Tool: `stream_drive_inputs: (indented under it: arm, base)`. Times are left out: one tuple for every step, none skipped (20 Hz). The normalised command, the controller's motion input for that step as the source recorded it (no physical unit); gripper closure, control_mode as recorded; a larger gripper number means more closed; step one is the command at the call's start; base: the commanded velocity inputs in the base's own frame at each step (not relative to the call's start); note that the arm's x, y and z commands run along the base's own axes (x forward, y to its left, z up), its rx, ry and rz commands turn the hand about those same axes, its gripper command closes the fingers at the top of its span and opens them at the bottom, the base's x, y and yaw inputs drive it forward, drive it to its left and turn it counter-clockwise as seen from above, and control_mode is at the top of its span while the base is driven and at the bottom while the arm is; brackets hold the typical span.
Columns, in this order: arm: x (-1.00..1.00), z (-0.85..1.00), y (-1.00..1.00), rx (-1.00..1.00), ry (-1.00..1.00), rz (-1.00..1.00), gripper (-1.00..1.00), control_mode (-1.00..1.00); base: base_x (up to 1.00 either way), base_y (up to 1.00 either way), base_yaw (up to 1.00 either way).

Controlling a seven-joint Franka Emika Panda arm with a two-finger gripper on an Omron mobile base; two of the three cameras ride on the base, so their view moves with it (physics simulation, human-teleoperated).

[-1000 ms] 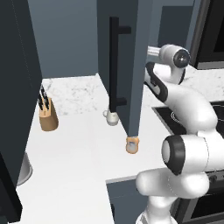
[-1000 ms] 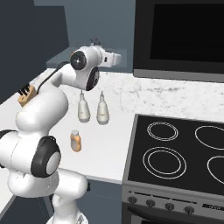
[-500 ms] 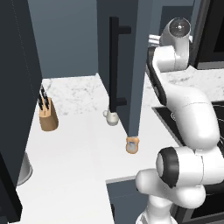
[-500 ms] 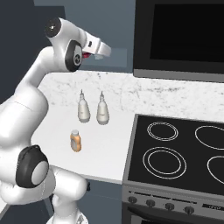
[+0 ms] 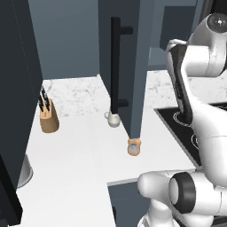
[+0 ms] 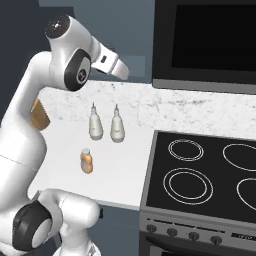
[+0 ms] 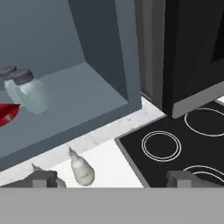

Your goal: Put the shaker and condiment bottle from the counter next to their counterparts in the cabinet.

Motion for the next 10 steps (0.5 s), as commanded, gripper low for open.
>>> stream_drive_inputs:
  arm:
    - [-1.00,-0.12,-0.52,0.18,-0.02,0.01,-1.00,-1.00]
    - [-1.00,-0.02,-0.56,0.21,0.00,0.03,-1.00,-1.00]
    - [-1.00,-0.08,-0.54,0.19,-0.01,0.07,-1.00,-1.00]
    - [-1.00,-0.09,-0.54,0.21,-0.01,0.10,-1.00,-1.00]
    - [-1.00,-0.14,-0.49,0.19,-0.01,0.12,-1.00,-1.00]
    - [-1.00,-0.19,-0.50,0.20,-0.02,0.13,-1.00,-1.00]
    - [-1.00,-0.24,-0.46,0.19,0.00,0.15,-1.00,-1.00]
    - [-1.00,-0.28,-0.36,0.16,0.00,0.17,-1.00,-1.00]
    - [-1.00,-0.43,-0.36,0.13,0.00,0.20,-1.00,-1.00]
    - [-0.99,-0.61,-0.21,0.05,0.00,0.23,-1.00,-1.00]
  base:
    - [0.00,0.00,0.00]
    - [0.00,0.00,0.00]
    - [0.00,0.00,0.00]
    - [0.00,0.00,0.00]
    - [0.00,0.00,0.00]
    - [0.00,0.00,0.00]
    - [0.00,0.00,0.00]
    - [0.00,0.00,0.00]
    - [0.00,0.00,0.00]
    - [0.00,0.00,0.00]
